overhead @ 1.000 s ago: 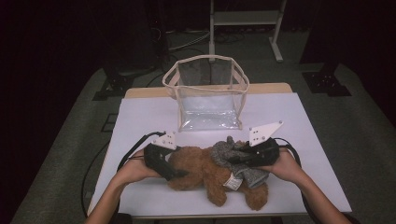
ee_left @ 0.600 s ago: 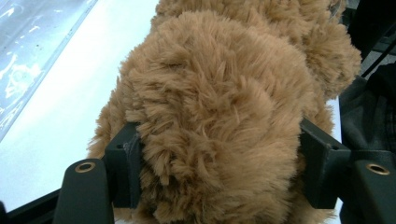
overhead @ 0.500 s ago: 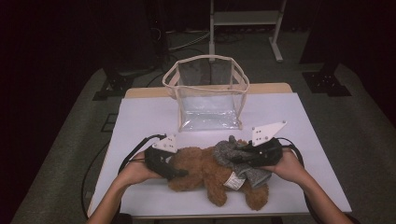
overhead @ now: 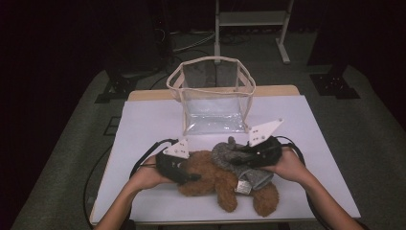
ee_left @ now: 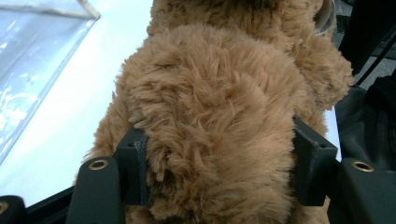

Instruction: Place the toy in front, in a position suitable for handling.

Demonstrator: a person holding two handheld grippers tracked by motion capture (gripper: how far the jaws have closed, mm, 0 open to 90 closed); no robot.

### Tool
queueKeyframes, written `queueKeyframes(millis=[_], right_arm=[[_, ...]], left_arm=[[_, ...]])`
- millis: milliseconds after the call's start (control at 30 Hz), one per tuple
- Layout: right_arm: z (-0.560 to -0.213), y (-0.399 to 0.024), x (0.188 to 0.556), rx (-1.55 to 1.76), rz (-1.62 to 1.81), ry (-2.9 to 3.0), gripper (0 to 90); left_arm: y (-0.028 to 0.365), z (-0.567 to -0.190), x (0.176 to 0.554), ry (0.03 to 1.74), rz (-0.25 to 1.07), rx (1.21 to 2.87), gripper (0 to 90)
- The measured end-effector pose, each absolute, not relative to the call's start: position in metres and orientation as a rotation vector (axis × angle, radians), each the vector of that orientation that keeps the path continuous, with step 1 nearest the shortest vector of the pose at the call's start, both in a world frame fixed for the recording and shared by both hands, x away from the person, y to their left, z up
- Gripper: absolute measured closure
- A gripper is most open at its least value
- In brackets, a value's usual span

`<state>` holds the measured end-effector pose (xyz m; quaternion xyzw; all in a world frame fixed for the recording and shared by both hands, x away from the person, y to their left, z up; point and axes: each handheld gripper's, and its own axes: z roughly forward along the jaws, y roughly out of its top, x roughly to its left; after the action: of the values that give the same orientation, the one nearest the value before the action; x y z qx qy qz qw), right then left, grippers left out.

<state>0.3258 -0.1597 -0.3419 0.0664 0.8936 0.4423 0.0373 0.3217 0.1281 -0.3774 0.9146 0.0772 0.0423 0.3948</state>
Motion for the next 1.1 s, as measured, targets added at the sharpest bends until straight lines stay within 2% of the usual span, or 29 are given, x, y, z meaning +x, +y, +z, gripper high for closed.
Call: queueKeyframes(millis=[167, 633, 733, 767, 867, 1100], right_arm=[[-0.345, -0.141, 0.329, 0.163, 1.316, 2.783, 74.8], [-0.348, -0.217, 0.313, 0.360, 1.475, 2.666, 74.8], [-0.348, -0.215, 0.313, 0.352, 1.467, 2.667, 74.8], [-0.348, -0.212, 0.314, 0.345, 1.459, 2.669, 74.8], [-0.346, -0.199, 0.321, 0.320, 1.442, 2.679, 74.8], [-0.345, -0.179, 0.323, 0.257, 1.418, 2.703, 74.7]], left_arm=[[0.121, -0.375, 0.323, 0.176, 0.121, 2.329, 35.9], [0.142, -0.372, 0.314, 0.188, 0.149, 2.337, 36.9], [0.140, -0.370, 0.314, 0.182, 0.143, 2.352, 29.2], [0.137, -0.368, 0.316, 0.193, 0.146, 2.358, 29.2], [0.133, -0.364, 0.322, 0.197, 0.139, 2.365, 19.5], [0.117, -0.365, 0.330, 0.183, 0.118, 2.376, 20.2]])
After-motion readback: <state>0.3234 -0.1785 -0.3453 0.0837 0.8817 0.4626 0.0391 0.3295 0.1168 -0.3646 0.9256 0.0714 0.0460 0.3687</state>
